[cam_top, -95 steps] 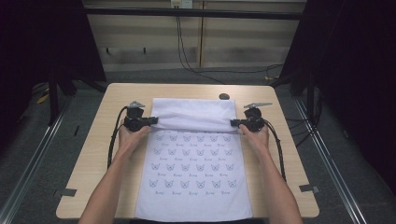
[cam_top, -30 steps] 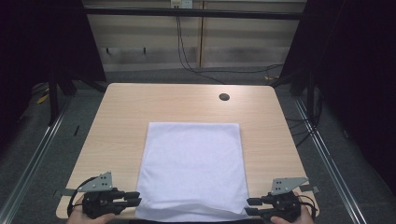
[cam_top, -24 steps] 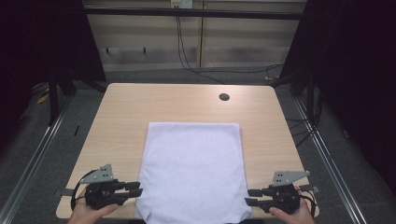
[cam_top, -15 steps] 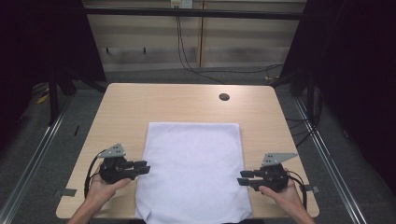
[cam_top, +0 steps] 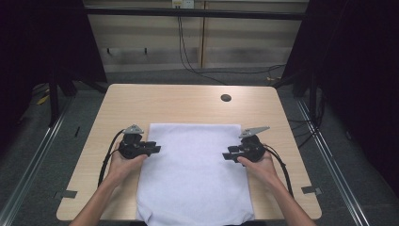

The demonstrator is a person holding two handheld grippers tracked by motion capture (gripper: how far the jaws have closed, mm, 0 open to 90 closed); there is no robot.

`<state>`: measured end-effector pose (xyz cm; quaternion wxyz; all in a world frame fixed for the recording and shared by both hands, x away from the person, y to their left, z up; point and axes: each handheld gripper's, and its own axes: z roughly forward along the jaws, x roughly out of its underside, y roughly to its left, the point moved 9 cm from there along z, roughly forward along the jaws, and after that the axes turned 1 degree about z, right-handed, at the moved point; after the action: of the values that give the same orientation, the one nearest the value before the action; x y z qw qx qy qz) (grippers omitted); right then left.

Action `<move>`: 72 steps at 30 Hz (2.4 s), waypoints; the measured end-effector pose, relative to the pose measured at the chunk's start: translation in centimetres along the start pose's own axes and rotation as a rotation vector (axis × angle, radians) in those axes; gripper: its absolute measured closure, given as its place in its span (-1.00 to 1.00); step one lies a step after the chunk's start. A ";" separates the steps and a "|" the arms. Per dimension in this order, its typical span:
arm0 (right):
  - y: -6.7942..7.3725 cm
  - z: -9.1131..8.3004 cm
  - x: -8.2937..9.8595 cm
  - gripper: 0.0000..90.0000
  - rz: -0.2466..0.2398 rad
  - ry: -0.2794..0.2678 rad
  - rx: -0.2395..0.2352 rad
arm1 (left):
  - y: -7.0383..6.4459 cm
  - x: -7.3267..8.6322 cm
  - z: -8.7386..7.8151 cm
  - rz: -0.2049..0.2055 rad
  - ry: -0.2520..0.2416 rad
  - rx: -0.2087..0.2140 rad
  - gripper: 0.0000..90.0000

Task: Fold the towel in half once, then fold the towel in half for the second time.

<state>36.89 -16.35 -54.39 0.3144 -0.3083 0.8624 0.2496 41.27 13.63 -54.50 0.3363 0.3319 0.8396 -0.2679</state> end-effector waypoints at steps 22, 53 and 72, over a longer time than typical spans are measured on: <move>-0.6 1.7 1.0 0.23 0.000 0.049 0.029 | -2.6 4.6 -1.6 0.114 0.037 0.019 0.54; 5.5 -2.4 6.3 0.28 -0.006 0.124 -0.065 | -8.1 8.3 -4.7 0.129 0.111 0.117 0.44; -3.3 -3.0 2.6 0.09 0.070 0.009 0.081 | -1.0 2.8 -4.7 0.004 -0.039 -0.050 0.21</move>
<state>36.37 -21.41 -55.00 0.3139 -0.2663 0.8835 0.2237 37.13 17.19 -53.40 0.3615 0.3197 0.8386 -0.2528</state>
